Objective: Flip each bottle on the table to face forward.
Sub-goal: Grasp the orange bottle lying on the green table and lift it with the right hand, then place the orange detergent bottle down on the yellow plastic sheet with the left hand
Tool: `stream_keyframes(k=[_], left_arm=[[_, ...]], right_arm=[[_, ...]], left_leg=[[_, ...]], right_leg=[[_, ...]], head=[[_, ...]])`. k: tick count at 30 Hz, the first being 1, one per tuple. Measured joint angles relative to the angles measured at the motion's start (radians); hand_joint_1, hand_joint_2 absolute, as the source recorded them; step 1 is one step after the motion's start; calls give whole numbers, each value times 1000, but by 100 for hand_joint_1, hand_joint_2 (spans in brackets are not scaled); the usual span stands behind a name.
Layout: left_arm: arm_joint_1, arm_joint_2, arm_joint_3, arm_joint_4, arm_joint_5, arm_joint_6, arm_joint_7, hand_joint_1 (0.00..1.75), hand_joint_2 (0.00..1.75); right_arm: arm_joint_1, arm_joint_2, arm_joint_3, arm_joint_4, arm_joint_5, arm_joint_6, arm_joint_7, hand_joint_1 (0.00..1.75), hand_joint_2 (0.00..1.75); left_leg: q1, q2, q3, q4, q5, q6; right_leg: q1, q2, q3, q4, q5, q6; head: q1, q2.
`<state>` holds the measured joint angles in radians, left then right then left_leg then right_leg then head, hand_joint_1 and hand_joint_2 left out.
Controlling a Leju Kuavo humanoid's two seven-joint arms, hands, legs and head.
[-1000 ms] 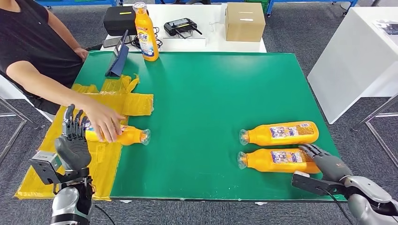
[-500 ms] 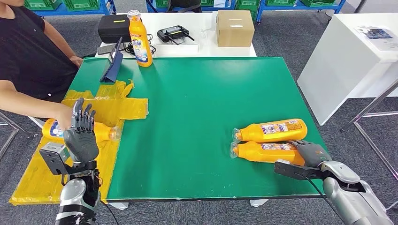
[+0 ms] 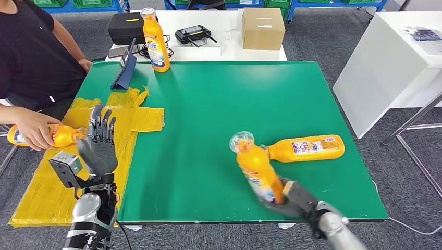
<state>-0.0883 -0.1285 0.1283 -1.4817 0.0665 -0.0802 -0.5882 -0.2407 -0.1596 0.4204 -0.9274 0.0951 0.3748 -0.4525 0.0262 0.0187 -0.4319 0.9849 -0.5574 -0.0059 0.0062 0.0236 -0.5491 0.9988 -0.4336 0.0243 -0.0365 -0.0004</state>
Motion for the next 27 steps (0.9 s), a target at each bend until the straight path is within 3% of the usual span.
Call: stream_keyframes(k=[4, 8, 17, 27], left_arm=[[28, -7, -34, -6, 5, -2, 13, 0, 0], [37, -7, -45, -8, 10, -5, 16, 0, 175], [79, -16, -121, -51, -8, -36, 22, 0, 175], [89, -17, -143, -74, -8, -36, 22, 0, 175]], right_arm=[[75, 109, -29, -102, -80, -1, 36, 175, 175], [98, 144, -49, -148, -99, 5, 32, 175, 175], [89, 231, -57, -185, -123, -4, 35, 175, 175], [87, 247, -57, -190, -125, -9, 36, 175, 175]], left_leg=[[0, -8, -15, 0, 4, -3], [-2, -9, -17, 0, 4, -2], [-3, -9, -18, 0, 4, -2], [-3, -10, -19, 0, 4, -2]], right_leg=[[0, -9, -13, 1, 0, 0], [-1, -10, -14, 1, 0, 0], [-2, -10, -15, 1, 0, 0], [-2, -10, -15, 1, 0, 0]], head=[[0, 0], [1, 0], [1, 0], [1, 0]])
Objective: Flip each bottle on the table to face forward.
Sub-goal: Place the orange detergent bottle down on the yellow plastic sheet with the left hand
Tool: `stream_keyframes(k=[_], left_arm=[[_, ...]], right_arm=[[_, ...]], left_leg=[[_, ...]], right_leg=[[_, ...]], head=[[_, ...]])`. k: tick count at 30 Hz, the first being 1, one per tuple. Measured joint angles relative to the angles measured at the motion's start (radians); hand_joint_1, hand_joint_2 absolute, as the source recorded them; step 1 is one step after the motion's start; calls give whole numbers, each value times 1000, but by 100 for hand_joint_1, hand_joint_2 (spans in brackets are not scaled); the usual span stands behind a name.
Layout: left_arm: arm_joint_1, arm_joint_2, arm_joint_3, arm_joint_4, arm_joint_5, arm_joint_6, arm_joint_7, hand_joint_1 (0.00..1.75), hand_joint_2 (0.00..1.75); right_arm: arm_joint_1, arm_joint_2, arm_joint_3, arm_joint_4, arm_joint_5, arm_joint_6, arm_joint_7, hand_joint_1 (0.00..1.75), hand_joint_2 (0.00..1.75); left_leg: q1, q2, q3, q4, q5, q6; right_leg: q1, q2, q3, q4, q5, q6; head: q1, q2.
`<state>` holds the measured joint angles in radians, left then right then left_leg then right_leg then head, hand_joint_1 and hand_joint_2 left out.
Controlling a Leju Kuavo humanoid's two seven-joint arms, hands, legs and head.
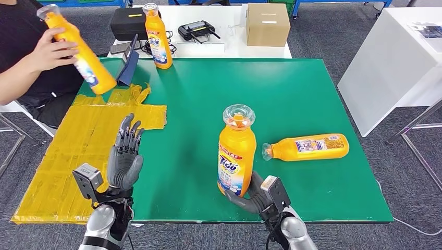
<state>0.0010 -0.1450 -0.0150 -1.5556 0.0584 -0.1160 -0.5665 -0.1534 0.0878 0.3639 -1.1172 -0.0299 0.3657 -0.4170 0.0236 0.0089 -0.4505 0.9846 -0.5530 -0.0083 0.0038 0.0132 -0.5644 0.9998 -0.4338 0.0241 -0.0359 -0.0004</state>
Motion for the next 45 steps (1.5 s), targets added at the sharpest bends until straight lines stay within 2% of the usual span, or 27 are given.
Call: stream_keyframes(k=[5, 13, 24, 38, 42, 45], left_arm=[[8, 0, -15, -7, -14, -15, -4, 0, 175], [37, 4, -106, -28, -74, -62, -4, 0, 175], [45, 50, -245, -31, -182, -123, -2, 0, 175], [31, 92, -289, -12, -256, -112, 4, 3, 175], [2, 115, -306, 28, -337, -80, 51, 171, 175], [-23, 136, -323, 79, -379, -64, 70, 175, 175]], right_arm=[[0, 4, 1, 0, -5, -2, 0, 175, 175], [-12, 15, 36, 9, 16, -12, 6, 175, 175], [-71, 61, 190, 173, 83, -46, -8, 175, 175], [-102, 88, 283, 288, 93, -43, -10, 175, 175], [-113, 95, 315, 317, 97, -42, -4, 175, 175], [-119, 97, 331, 337, 92, -43, -1, 175, 175]], left_leg=[[0, 0, 0, 0, 0, 0], [0, 0, -1, 0, 0, 0], [0, 0, -1, 0, 0, 0], [0, 0, -1, 0, 0, 0], [0, 0, -1, 0, 0, 0], [0, 0, -1, 0, 0, 0]], right_leg=[[0, 0, 0, 0, 0, 0], [0, 0, 0, 0, 0, 0], [0, 0, -1, 0, 0, 0], [0, 0, -1, 0, 0, 0], [0, 0, -1, 0, 0, 0], [0, -1, -1, 0, 0, 0]], head=[[0, 0], [0, 0], [0, 0], [0, 0], [0, 0], [0, 0]])
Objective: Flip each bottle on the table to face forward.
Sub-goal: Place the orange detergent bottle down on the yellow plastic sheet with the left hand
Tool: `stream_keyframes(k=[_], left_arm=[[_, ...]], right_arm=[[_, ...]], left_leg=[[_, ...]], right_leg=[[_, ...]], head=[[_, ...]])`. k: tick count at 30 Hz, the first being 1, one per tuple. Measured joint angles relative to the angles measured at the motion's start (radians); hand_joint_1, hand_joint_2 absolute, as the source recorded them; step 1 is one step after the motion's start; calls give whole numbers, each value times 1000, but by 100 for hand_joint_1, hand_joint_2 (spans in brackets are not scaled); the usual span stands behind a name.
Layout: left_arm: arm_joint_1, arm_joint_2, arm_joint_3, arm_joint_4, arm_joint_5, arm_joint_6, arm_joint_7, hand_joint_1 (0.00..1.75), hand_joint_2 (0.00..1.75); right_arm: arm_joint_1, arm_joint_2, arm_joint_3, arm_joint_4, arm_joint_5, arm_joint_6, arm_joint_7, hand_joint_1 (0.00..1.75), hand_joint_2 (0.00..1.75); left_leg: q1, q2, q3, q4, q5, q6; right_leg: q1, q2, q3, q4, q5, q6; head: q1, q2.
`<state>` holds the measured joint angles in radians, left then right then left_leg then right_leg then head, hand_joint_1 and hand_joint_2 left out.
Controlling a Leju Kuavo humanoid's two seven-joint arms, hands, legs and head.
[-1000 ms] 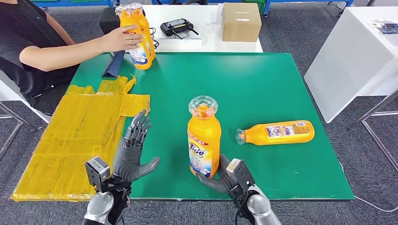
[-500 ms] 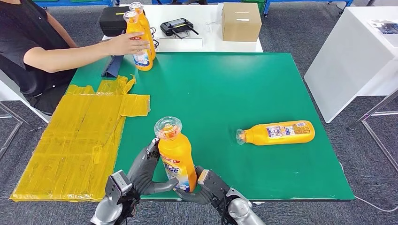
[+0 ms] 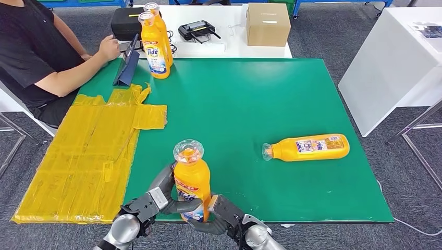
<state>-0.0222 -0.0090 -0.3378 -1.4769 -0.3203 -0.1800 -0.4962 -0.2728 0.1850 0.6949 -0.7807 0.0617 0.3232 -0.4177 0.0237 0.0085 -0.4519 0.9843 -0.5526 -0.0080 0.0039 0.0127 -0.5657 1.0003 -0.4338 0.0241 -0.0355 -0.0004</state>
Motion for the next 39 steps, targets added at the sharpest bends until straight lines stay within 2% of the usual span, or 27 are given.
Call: stream_keyframes(k=[10, 24, 25, 28, 29, 31, 33, 39], left_arm=[[-67, 63, -36, 124, -37, -9, 22, 175, 175], [-90, 75, -42, 154, -26, -10, 17, 175, 175], [-89, 75, -41, 154, -18, -10, 14, 175, 175], [-82, 75, -33, 147, 18, -5, 7, 175, 175], [-77, 75, -26, 139, 28, 1, 7, 175, 175], [-60, 75, -2, 106, 25, 39, 12, 175, 175], [-44, 75, 33, 60, -28, 117, 26, 175, 175], [-26, 75, 166, -92, -380, 465, 84, 175, 175]], right_arm=[[-29, 0, 21, 53, -10, 0, 6, 175, 175], [-44, 0, 32, 70, -11, 0, 5, 175, 175], [-44, 0, 33, 70, -12, -2, 4, 170, 175], [-45, -1, 33, 69, -11, -32, -1, 39, 175], [-44, -3, 33, 63, -4, -52, -2, 0, 175], [-39, -17, 28, 35, 21, -100, 3, 0, 175], [-31, -46, 12, -18, 49, -142, 15, 0, 175], [50, -187, -131, -297, 115, -155, 34, 0, 175]], left_leg=[[0, 0, 0, 0, 0, 0], [-1, -1, 1, 0, 1, 1], [-1, -1, 1, 0, 1, 1], [-1, -1, 1, 0, 2, 1], [-1, -1, 1, 0, 2, 1], [-1, -1, 2, 0, 2, 1], [-1, -1, 2, 0, 2, 1], [-3, -2, 1, 0, 2, 1]], right_leg=[[-1, -1, 1, 0, 0, 0], [-1, -2, 3, 0, 0, 0], [-1, -2, 3, 0, 0, 0], [-1, -2, 3, 0, 0, 0], [-1, -2, 3, 0, 0, 0], [-1, -2, 2, 0, 0, 0], [-1, -3, 1, 0, 0, 0], [-2, -4, 1, 0, 0, 0]], head=[[0, 0], [0, 0], [0, 0], [0, 0], [0, 0], [0, 0], [0, 0], [0, 0]])
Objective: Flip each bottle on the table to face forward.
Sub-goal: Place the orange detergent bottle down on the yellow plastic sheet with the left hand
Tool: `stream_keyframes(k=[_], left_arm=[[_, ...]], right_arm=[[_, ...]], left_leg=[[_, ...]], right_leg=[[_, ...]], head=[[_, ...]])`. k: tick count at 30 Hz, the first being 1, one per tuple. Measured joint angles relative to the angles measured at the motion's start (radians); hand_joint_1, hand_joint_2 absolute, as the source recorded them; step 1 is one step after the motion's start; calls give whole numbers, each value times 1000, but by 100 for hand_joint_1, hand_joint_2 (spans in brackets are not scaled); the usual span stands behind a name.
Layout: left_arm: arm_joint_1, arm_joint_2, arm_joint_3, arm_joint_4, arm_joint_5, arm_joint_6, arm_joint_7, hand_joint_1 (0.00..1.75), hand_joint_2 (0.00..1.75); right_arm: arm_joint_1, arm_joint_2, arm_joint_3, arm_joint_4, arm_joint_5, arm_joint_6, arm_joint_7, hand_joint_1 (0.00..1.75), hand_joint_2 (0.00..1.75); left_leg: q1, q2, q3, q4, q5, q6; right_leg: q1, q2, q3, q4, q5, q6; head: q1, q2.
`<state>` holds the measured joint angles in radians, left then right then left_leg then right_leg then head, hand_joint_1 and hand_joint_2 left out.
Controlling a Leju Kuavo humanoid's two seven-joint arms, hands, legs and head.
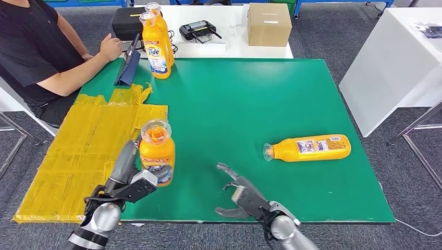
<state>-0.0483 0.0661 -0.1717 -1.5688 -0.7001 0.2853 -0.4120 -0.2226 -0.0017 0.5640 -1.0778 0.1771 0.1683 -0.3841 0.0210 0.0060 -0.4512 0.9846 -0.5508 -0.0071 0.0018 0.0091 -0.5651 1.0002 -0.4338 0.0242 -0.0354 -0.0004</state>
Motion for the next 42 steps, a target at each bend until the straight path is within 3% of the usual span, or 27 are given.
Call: stream_keyframes(k=[4, 7, 10, 13, 16, 18, 21, 26, 30, 34, 42], left_arm=[[31, -10, 61, -72, -289, 229, 53, 175, 175], [53, -16, 75, -91, -467, 316, 114, 175, 175], [58, -17, 75, -85, -704, 352, 229, 175, 175], [23, 38, 27, -39, -839, 309, 467, 175, 175], [-78, 141, -147, 75, -849, 242, 789, 175, 175], [-126, 189, -273, 144, -850, 228, 857, 175, 175], [-152, 222, -393, 200, -851, 224, 842, 175, 175], [-192, 240, -483, 294, -851, 183, 801, 175, 175], [-220, 231, -510, 420, -851, 180, 707, 0, 175], [-244, 226, -511, 506, -851, 212, 661, 0, 175], [-281, 226, -510, 559, -851, 218, 663, 0, 175]], right_arm=[[86, -104, -147, -210, -4, 32, -16, 0, 175], [138, -164, -255, -329, -20, 63, -24, 0, 175], [167, -208, -360, -412, -25, 88, -27, 0, 175], [171, -238, -436, -454, 6, 89, -35, 0, 175], [151, -253, -483, -464, 45, 83, -49, 0, 175], [137, -258, -498, -464, 56, 82, -55, 0, 175], [129, -262, -512, -464, 61, 81, -58, 0, 175], [123, -262, -516, -464, 88, 68, -74, 0, 175], [109, -273, -511, -463, 115, 67, -74, 0, 175], [92, -315, -505, -447, 152, 72, -53, 0, 175], [22, -355, -472, -327, 242, 57, -15, 0, 175]], left_leg=[[-1, 0, -1, 0, -1, 1], [-2, 0, -2, 0, -1, 1], [-3, 0, -2, 0, -1, 1], [-3, 1, -2, 0, 0, 1], [-2, 1, -3, 0, 2, 2], [-2, 1, -3, 0, 4, 2], [-1, 2, -4, 0, 4, 2], [-2, 1, -5, 0, 4, 2], [-3, 1, -6, 0, 4, 2], [-3, 1, -7, 0, 4, 2], [-2, 1, -6, 0, 4, 2]], right_leg=[[-2, 0, -1, -1, 0, 0], [-3, 0, -2, -1, 0, 0], [-3, 0, -2, -1, 0, 0], [-3, 1, -4, -2, 1, 0], [-3, 0, -4, -1, 3, -1], [-2, 0, -4, 0, 4, -2], [-2, 1, -5, 1, 4, -2], [-3, 1, -6, 0, 3, -2], [-3, 0, -7, 0, 3, -2], [-3, 0, -7, 0, 4, -2], [-3, 0, -7, 1, 4, -2]], head=[[0, 0], [0, 0], [0, 0], [0, 0], [-1, 0], [-1, 0], [0, 0], [-1, 0], [-1, 0], [0, 0], [-1, 0]])
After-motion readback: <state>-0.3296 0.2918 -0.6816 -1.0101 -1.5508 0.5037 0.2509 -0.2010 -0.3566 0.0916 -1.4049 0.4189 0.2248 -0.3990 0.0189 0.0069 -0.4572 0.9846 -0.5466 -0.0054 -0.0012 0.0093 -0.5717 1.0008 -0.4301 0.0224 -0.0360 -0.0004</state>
